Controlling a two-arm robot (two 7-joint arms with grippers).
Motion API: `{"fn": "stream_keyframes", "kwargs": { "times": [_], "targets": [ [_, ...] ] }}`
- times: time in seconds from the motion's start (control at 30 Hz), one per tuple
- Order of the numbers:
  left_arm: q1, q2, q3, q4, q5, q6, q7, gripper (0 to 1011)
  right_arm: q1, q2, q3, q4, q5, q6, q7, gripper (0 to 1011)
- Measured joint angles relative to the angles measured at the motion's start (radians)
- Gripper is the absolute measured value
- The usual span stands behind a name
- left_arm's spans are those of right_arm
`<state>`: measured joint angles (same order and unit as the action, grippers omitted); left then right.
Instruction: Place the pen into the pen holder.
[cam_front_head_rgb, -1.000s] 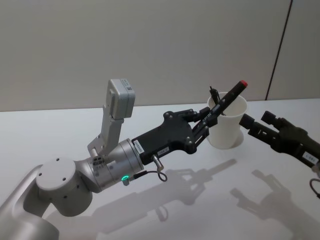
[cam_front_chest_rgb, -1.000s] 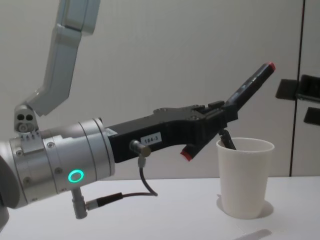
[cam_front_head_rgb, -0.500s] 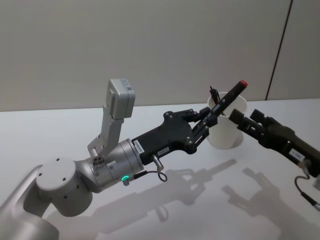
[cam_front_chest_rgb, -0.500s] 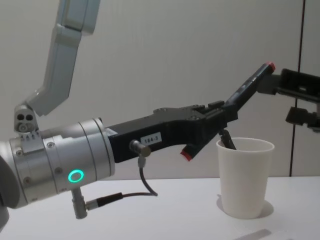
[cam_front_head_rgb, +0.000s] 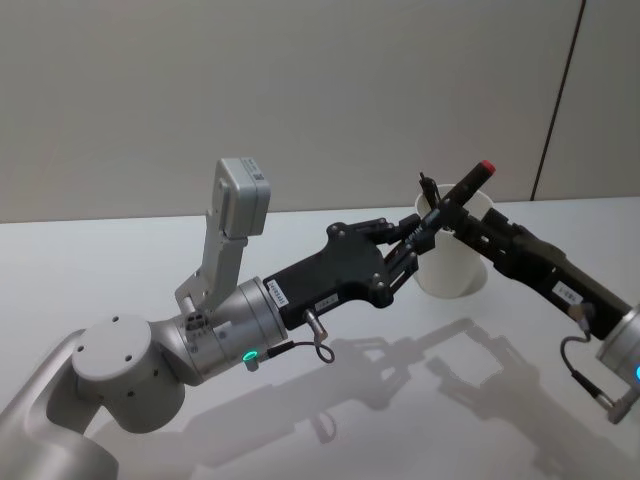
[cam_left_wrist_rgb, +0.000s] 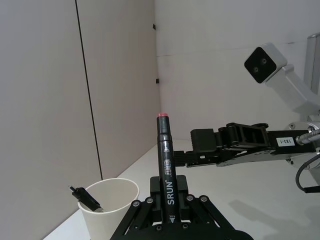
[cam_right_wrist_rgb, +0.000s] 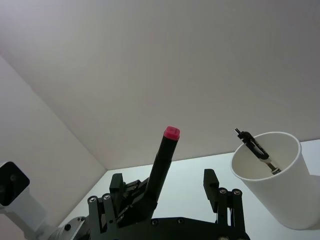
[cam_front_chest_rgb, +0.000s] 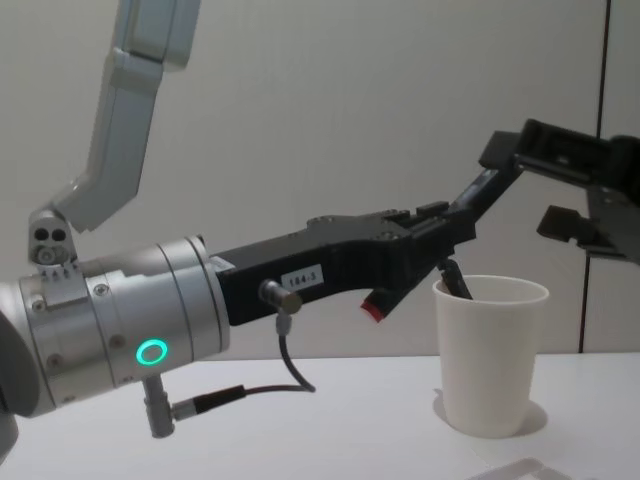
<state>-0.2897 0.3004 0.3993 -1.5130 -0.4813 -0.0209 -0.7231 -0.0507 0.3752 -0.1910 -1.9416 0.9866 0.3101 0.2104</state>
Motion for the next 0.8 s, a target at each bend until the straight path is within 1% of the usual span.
{"fn": "stream_keyframes", "kwargs": {
  "times": [0.2, 0.43, 0.8],
  "targets": [
    [0.000, 0.000, 0.000, 0.000, 0.000, 0.000, 0.000, 182, 0.019, -0.027, -0.013, 0.011, 0.021, 0.003, -0.035, 1002],
    [0.000, 0.000, 0.000, 0.000, 0.000, 0.000, 0.000, 182, 0.035, -0.050, -0.023, 0.020, 0.051, 0.011, -0.074, 1001],
    [0.000, 0.000, 0.000, 0.000, 0.000, 0.000, 0.000, 182, 0.053, -0.071, -0.036, 0.029, 0.100, 0.038, -0.118, 1001]
  ]
}}
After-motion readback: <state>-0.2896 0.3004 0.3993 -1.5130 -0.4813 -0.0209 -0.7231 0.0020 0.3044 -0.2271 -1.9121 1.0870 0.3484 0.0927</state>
